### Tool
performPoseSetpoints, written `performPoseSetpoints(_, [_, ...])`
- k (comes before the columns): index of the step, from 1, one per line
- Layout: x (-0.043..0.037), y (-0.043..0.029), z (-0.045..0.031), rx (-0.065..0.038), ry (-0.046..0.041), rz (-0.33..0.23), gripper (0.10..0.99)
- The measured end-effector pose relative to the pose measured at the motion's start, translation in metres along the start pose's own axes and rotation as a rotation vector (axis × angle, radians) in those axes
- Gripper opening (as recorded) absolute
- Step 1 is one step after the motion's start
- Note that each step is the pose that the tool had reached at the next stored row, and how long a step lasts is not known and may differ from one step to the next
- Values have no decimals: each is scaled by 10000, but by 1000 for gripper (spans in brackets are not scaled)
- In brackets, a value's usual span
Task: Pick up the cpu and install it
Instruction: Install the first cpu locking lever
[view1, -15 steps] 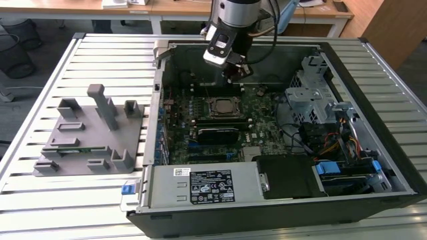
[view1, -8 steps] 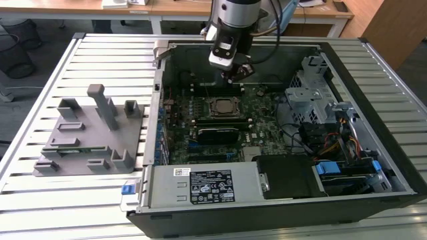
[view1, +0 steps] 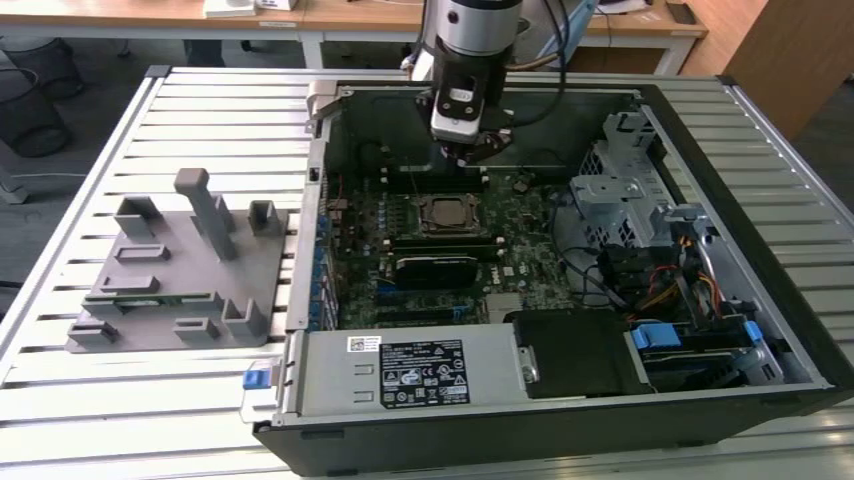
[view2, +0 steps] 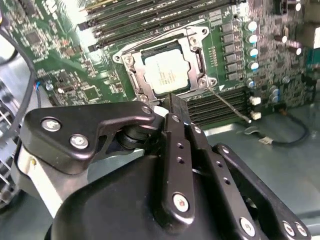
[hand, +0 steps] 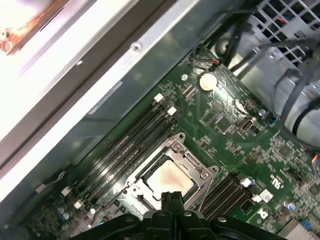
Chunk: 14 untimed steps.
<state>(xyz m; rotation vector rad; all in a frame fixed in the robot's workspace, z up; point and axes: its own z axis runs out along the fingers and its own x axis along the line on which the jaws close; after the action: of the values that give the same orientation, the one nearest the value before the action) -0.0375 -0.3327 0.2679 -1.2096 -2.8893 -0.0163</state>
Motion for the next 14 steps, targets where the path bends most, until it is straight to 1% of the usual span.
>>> performPoseSetpoints(14, [0,0,12,31,15,-2550,106])
